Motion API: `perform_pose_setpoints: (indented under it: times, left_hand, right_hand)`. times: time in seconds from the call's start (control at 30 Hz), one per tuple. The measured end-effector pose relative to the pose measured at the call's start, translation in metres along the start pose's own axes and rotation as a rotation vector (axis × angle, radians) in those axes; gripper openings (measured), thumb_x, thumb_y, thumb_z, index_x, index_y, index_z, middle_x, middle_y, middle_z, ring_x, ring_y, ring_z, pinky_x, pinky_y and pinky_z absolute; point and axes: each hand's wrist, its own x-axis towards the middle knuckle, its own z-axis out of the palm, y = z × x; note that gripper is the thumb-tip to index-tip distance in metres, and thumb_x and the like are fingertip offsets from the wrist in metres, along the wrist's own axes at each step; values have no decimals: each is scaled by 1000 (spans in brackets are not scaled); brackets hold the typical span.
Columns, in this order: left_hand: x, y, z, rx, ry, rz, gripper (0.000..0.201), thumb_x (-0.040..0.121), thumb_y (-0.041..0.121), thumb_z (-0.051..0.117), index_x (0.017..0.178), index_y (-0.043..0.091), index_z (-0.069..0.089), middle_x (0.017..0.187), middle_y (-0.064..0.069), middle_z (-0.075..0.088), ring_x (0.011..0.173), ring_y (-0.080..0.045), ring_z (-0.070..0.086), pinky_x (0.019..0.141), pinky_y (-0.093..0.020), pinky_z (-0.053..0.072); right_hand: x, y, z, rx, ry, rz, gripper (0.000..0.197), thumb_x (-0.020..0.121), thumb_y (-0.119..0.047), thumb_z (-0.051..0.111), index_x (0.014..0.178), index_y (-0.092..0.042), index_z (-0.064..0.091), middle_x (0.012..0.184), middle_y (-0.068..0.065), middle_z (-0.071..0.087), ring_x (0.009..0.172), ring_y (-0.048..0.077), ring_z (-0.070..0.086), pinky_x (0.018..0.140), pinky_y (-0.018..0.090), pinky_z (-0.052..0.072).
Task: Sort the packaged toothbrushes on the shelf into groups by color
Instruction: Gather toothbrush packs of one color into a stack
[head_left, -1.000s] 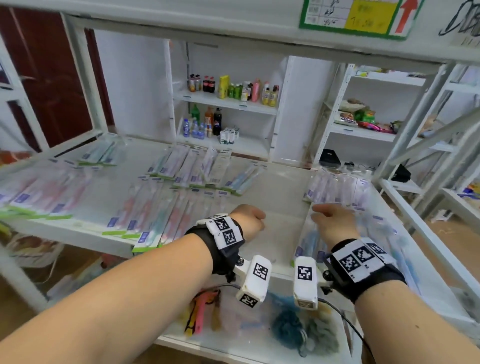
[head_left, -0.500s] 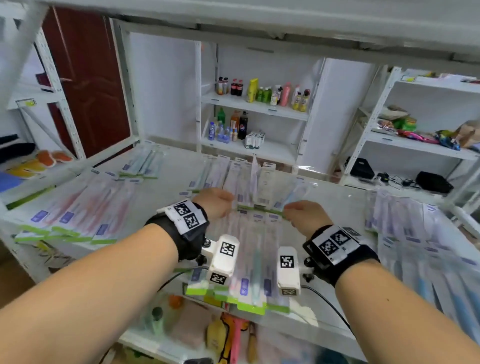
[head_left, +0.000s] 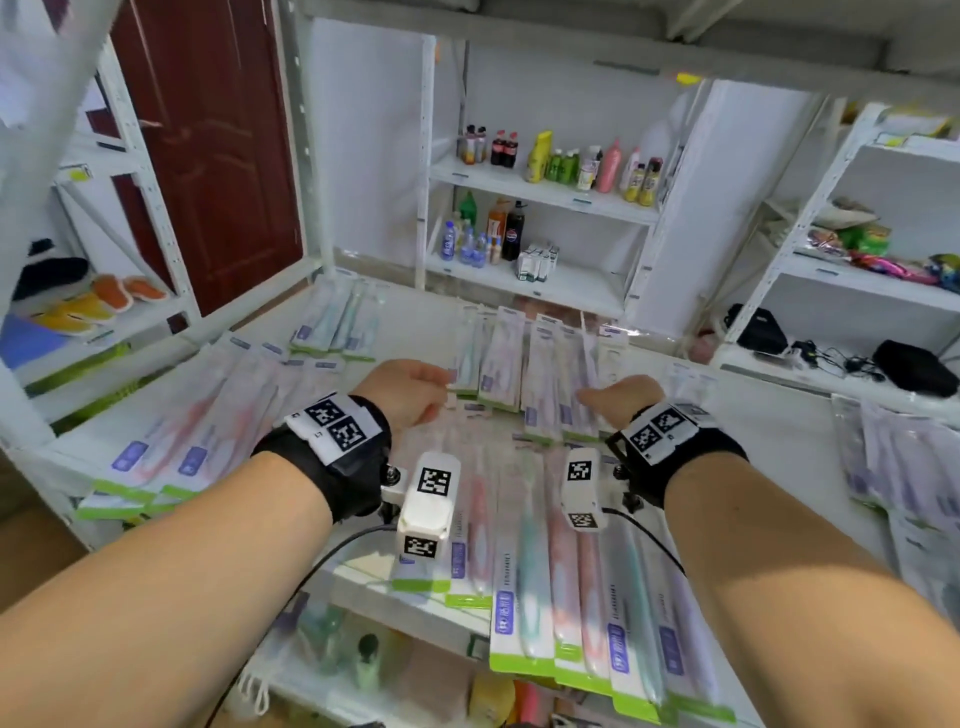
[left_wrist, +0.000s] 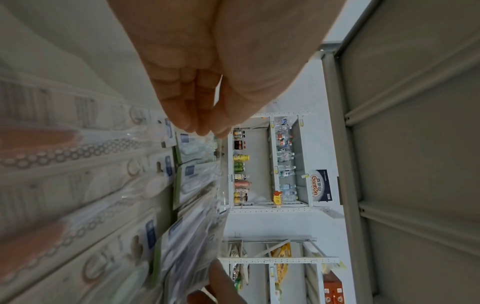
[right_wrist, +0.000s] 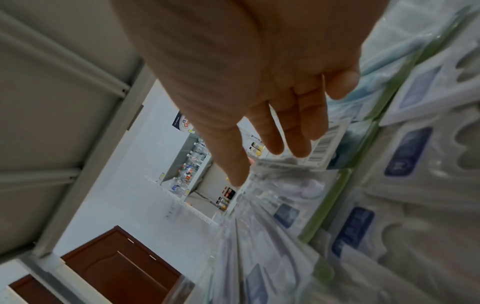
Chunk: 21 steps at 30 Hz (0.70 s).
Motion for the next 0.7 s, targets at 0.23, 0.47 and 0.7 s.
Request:
perform_pose_setpoints:
  times: [0.23,0.47,0.7]
  left_hand:
    - [7,-6,2,-85,-47,-10,24,87,-8,51,81,12,63,78,-7,60,68,-15,53,73,-24,49]
    - [11,1,28,-52,-109,-7,26,86,-8,52,78,15,63,85,-7,62,73,-15,57,78,-27,52]
    - [12,23,77,256,-188,-21,23,89,2,52,71,17,51,74,-1,53,83,-22,55,83,-31,52]
  right_hand:
    - [27,6,12,-88,3,38,40,75,-42,71,78,-3,61,77,8,65,57,19,56,45,21,36]
    - [9,12,-5,-30,20,32,28,95,-14,46,112,7,57,105,20,59,102,32,59,77,33,48]
    - [-33,34,-41,720,43,38,11,87,-6,44,80,-6,53,66,9,62,48,18,52,44,24,36]
